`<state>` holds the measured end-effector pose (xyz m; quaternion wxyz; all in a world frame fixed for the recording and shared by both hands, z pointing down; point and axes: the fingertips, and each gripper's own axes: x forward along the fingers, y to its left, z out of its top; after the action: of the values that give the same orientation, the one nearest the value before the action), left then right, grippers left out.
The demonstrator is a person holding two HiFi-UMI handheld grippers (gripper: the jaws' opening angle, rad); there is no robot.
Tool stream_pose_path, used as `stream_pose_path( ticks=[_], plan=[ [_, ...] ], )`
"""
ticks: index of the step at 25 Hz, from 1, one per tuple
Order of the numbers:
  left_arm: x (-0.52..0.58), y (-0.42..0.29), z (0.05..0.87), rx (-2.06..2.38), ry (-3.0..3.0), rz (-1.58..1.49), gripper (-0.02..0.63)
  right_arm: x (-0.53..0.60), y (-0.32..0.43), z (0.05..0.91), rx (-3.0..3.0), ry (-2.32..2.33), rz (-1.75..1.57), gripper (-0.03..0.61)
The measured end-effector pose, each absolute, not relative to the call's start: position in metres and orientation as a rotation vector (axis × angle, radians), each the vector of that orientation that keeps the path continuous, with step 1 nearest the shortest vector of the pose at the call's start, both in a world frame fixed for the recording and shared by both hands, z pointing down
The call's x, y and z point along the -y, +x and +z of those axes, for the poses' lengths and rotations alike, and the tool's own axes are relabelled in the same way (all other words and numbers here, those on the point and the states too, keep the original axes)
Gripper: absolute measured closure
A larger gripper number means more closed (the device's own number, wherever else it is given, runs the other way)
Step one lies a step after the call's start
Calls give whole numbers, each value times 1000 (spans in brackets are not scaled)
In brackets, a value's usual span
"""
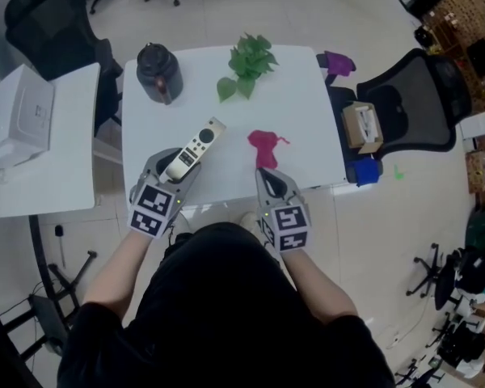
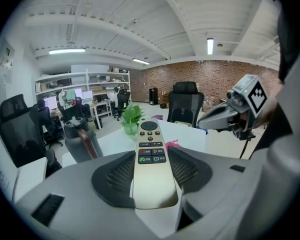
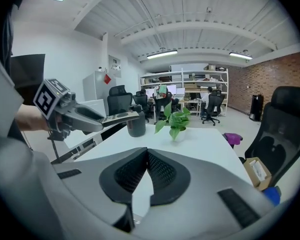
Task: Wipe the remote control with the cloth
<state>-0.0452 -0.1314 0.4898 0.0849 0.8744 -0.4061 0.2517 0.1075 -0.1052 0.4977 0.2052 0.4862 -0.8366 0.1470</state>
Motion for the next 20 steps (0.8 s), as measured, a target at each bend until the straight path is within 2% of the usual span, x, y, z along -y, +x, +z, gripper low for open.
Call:
stream_pose_path(
  ticks=[6, 10, 15, 20],
  plan=[
    [121, -37, 457, 1241, 2686, 748, 403, 135, 125, 535, 2235, 1385, 427, 563],
    [116, -32, 444, 1248, 2714, 748, 403, 155, 142, 561, 2154, 1401, 435, 511],
    [110, -28, 432, 1234, 2754, 759, 403, 179, 155, 598, 2048, 1406, 452, 413],
    [101, -25, 423, 1211, 2800, 799, 403, 196, 161, 644, 1940, 1339, 487, 364]
  ],
)
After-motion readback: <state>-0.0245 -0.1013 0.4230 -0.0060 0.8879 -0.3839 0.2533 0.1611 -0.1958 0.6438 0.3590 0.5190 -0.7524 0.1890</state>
